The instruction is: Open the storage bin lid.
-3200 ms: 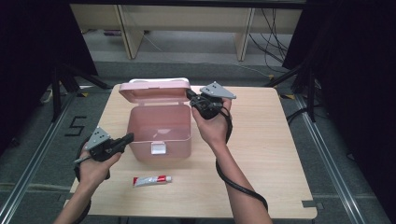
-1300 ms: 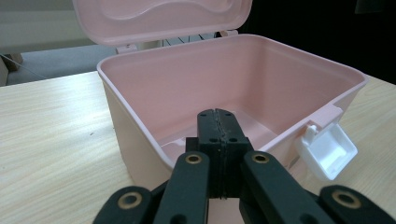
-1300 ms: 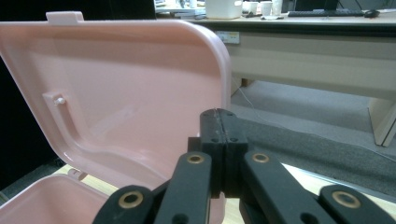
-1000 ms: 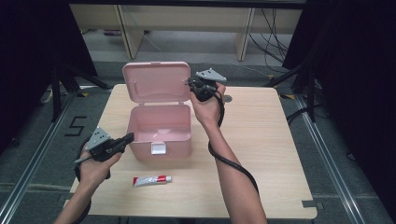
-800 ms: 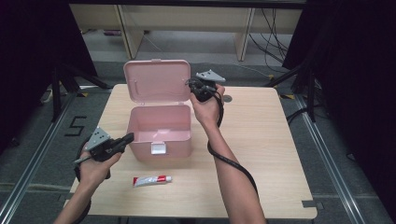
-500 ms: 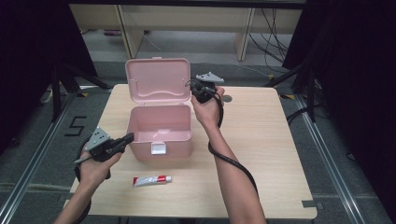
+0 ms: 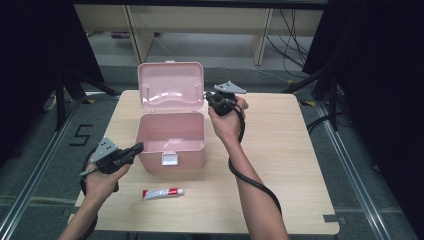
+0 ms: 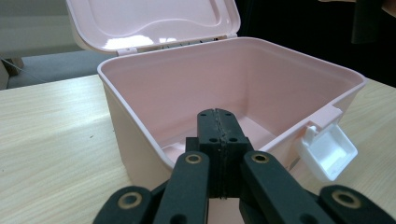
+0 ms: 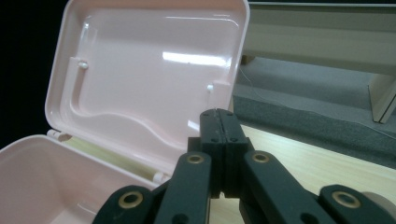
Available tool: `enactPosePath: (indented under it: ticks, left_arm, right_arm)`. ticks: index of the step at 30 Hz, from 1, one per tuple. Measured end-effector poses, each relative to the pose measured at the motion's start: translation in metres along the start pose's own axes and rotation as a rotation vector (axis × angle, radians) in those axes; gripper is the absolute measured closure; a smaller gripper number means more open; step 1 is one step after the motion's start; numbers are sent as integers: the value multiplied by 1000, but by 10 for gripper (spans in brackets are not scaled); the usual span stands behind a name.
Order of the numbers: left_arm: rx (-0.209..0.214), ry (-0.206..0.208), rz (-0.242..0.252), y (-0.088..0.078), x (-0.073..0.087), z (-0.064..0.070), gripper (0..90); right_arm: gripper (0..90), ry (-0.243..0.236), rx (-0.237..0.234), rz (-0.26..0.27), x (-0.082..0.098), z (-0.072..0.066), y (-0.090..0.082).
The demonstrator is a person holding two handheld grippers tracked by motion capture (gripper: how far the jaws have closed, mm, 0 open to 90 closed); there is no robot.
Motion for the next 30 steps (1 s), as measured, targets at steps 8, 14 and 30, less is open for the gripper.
enactPosePath:
  ticks: [8,14,30]
  left_arm:
    - [0,5,1,0,0,0,900]
    - [3,5,-7,2,0,0,900]
    - [8,6,-16,5,-1,-1,899]
  right_arm:
    - [900,-22,-3,-18,16,6,-23]
    - [900,-34,-14,-58,36,8,-44]
    - [900,1,-50,-138,90,16,-109]
Point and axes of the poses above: each handheld gripper's, and its own axes: y roughly forward along the jaws, x roughly out of its underside, z roughly to its right, the point moved 6 cm from there along y, roughly forward along the jaws, and after that the axes turned 5 degrees about z, right-handed, at the moved point
